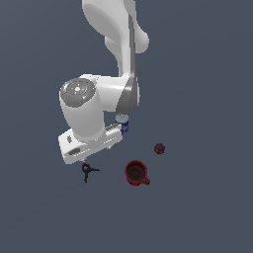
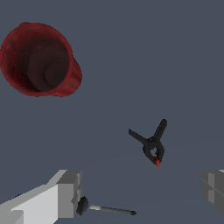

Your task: Pick up a designated object from a clutter of objects.

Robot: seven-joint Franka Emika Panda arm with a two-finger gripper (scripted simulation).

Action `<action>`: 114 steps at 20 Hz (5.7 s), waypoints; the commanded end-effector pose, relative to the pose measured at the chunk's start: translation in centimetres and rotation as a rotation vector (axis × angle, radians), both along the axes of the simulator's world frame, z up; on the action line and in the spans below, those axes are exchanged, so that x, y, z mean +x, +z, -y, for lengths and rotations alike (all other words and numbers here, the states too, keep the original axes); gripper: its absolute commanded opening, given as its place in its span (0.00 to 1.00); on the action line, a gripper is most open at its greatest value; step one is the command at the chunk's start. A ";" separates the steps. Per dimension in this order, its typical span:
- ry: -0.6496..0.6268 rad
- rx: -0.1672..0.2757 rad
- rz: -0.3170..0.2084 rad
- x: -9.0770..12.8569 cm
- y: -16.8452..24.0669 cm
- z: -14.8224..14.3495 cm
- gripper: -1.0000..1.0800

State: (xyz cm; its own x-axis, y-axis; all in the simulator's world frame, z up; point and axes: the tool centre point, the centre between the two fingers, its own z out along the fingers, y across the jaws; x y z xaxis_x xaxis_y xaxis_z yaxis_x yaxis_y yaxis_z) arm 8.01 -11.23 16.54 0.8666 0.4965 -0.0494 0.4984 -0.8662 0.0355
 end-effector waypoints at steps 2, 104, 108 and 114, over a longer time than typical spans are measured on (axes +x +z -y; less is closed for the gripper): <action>0.076 0.013 0.000 0.5 -2.8 2.0 0.96; 0.265 0.060 0.020 -18.5 15.7 2.3 0.00; 0.265 0.061 0.020 -20.0 18.2 2.0 0.00; 0.264 0.060 0.020 -21.5 20.9 1.7 0.00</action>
